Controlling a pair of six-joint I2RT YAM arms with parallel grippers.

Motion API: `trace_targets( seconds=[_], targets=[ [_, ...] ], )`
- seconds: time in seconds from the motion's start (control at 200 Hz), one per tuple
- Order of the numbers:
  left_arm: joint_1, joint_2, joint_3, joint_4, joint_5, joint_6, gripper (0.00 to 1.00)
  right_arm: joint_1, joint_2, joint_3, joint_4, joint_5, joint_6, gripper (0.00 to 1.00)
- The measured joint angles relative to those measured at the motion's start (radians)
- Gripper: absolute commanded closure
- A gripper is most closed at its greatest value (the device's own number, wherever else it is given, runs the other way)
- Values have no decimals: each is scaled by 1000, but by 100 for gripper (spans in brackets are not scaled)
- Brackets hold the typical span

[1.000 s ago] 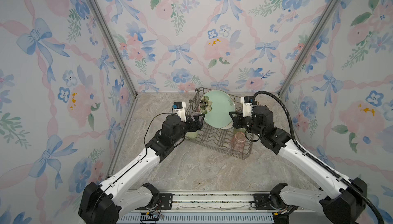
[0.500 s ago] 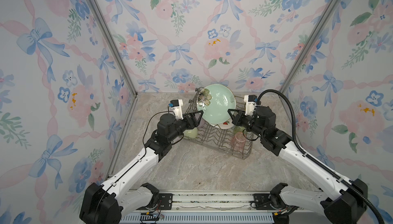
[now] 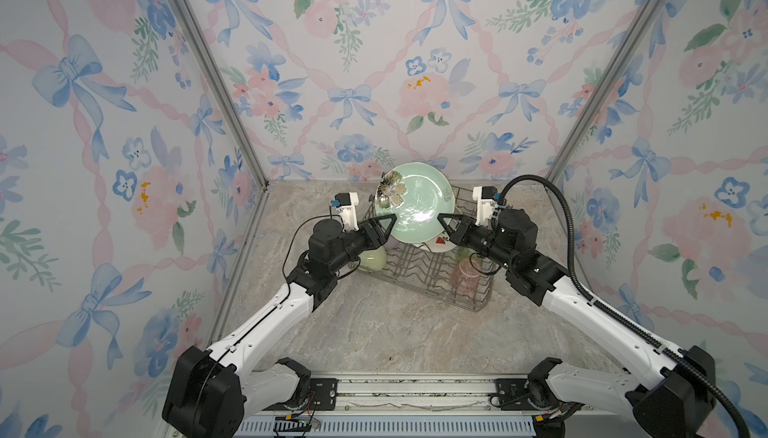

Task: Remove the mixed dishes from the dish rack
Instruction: 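Lift the mint-green plate out of the rack while the left gripper moves toward it, then grasp the plate rim with the left gripper and release it from the right gripper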

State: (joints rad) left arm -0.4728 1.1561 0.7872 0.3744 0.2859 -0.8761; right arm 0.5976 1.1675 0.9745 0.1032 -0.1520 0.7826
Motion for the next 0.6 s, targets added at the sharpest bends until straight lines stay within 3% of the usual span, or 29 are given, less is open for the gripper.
trace_targets(
  seconds=[0.055,0.3,0.42,0.51,0.6],
  targets=[
    [3,2,-2,19,12,-14,48,0,0,-1,5,-6,8,100],
    [21,5,-7,72,37,-55,81,0,1,-1,19,-31,48,100],
    [31,6,-10,73,42,-64,85,-1,14,0,39,-46,56,100],
    [42,8,-11,75,45,-79,100,-3,34,2,56,-55,79,100],
    [51,8,-13,89,50,-114,100,-13,53,3,73,-67,99,100]
  ],
)
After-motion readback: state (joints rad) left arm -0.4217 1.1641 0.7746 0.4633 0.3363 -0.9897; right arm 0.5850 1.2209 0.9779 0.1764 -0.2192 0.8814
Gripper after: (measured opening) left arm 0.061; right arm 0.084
